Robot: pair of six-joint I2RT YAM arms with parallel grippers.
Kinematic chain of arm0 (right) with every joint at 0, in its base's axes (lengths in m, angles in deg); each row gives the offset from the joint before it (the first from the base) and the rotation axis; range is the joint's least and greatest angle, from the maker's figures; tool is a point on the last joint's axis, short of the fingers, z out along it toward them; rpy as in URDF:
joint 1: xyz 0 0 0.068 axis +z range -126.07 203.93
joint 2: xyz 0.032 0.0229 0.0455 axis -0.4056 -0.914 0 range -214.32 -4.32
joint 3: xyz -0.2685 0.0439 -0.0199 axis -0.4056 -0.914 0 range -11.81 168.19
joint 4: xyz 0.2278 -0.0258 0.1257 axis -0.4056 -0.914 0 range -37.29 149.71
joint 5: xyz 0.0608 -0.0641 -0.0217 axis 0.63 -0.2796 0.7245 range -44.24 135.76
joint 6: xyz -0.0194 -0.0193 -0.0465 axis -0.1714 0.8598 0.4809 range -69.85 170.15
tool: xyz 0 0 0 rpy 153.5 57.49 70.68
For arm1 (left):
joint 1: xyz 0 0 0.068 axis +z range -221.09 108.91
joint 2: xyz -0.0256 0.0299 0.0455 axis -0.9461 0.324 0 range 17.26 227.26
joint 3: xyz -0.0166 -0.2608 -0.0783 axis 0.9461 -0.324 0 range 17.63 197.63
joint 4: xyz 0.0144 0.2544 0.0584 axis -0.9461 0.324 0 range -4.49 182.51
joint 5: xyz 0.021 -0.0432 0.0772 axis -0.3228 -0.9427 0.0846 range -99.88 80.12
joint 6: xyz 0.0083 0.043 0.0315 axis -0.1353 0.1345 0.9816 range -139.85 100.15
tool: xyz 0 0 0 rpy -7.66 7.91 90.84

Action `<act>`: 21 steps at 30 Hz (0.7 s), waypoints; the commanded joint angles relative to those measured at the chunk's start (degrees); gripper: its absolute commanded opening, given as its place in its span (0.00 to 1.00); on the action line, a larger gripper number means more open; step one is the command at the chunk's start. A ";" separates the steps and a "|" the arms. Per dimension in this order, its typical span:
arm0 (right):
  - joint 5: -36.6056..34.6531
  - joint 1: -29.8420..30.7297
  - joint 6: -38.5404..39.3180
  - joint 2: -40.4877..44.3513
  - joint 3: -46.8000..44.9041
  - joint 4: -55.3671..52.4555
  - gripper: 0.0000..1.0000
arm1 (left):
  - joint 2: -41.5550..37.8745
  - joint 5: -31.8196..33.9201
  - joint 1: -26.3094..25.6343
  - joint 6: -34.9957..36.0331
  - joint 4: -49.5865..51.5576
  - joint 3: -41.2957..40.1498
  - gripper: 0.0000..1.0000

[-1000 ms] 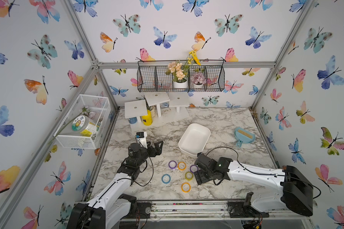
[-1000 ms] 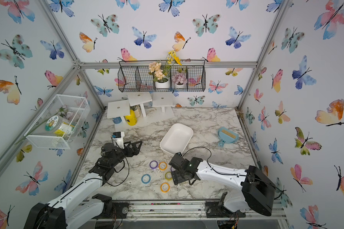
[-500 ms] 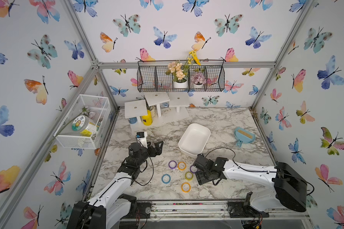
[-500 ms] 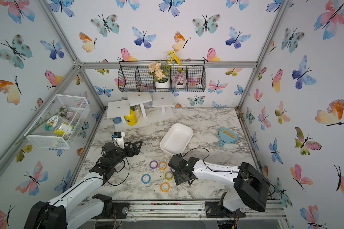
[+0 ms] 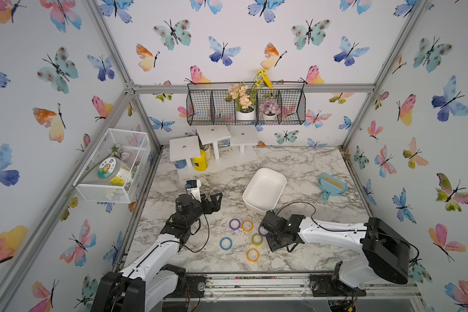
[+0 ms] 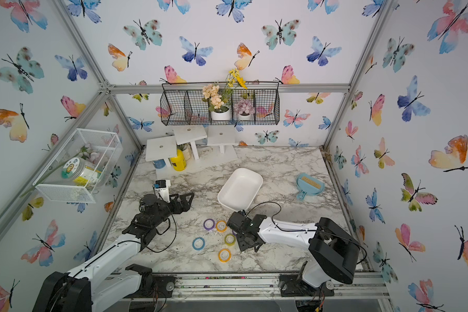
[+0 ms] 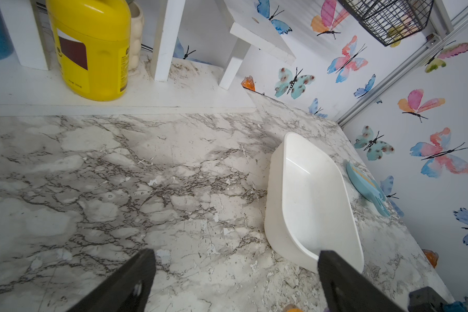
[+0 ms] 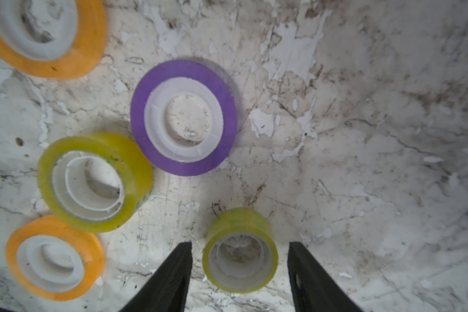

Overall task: Put the transparent tape into the storage box
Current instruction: Pick up the tape at the center of the board.

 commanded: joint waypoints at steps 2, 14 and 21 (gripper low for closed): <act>1.08 -0.10 0.55 -1.09 -1.13 1.27 0.58 | -0.29 1.52 -0.20 0.45 0.75 1.09 0.99; 2.36 -0.63 0.21 -1.55 -2.73 2.19 0.46 | -0.21 1.52 -0.20 0.42 0.75 1.01 0.99; 1.00 -0.63 -0.15 0.73 -1.13 -0.60 0.43 | -0.12 1.70 -0.20 0.41 0.82 0.94 0.99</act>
